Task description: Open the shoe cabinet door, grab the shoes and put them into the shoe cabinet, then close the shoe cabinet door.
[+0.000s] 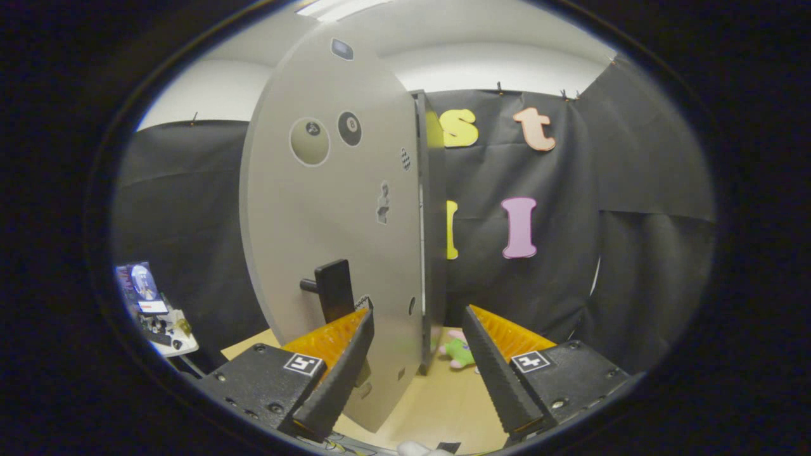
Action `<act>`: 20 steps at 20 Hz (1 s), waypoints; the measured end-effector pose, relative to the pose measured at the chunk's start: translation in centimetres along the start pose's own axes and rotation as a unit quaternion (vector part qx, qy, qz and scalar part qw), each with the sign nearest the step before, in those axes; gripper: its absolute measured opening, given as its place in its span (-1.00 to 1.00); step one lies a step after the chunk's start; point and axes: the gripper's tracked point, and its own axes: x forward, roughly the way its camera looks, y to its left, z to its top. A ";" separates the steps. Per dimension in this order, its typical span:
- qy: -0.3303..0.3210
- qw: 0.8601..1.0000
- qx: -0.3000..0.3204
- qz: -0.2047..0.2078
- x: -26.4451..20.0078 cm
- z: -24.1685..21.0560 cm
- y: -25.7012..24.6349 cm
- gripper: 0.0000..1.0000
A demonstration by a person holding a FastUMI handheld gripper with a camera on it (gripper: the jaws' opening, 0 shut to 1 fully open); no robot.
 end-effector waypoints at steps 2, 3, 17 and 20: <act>0.000 1.000 -0.007 0.011 1.4 -0.1 1.3 0.87; -0.002 1.000 -0.009 0.016 2.0 0.0 2.5 0.88; -0.008 0.997 -0.048 0.053 12.4 -0.4 19.0 0.92; -0.021 0.998 -0.054 0.029 13.9 -0.4 20.8 1.00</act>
